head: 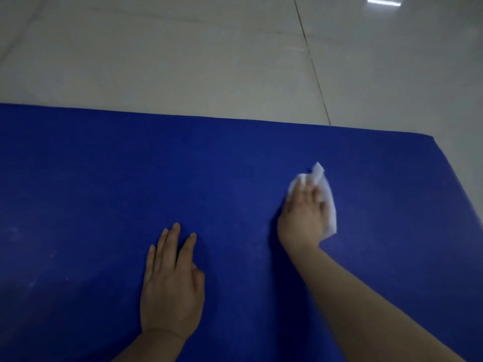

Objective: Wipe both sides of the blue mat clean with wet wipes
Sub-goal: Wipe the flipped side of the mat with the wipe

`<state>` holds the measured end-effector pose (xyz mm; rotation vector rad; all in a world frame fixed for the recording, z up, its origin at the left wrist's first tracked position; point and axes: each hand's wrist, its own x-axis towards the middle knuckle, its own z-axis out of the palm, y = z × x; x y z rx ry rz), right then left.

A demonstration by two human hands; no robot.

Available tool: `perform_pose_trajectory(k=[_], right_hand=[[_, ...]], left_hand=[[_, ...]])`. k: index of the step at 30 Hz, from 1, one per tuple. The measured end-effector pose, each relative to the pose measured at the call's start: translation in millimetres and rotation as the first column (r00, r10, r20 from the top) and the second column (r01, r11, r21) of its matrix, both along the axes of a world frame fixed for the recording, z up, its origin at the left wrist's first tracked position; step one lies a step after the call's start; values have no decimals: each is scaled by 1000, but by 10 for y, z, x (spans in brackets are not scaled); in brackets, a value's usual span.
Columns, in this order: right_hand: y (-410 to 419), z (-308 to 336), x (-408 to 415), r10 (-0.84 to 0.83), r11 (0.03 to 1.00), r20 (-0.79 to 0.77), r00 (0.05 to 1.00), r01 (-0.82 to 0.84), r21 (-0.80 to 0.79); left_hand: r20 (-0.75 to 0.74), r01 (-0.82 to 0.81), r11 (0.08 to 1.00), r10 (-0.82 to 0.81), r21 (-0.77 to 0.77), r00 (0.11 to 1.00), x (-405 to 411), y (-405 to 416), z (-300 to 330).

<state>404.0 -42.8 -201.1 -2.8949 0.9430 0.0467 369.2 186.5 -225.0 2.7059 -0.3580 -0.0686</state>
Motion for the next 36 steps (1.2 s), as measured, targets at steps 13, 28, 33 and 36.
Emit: perform_pose_trajectory(k=[13,28,33,36], right_hand=[[-315,7,354,-58,993,4,998,59,-104],[-495,58,544,-149,984,22,989,151,-94],[677,-74,697,608,788,55,792,-610,88],[217,-59,670,431,902,72,899,-431,-9]], left_hand=[[-16,12,999,-11,35,1000,13,-14,16],[-23,8,1000,-8,-1,1000,22,-25,16],[-36,32,999,-31,27,999,40,22,30],[45,39,998,-36,-59,998,108,59,44]])
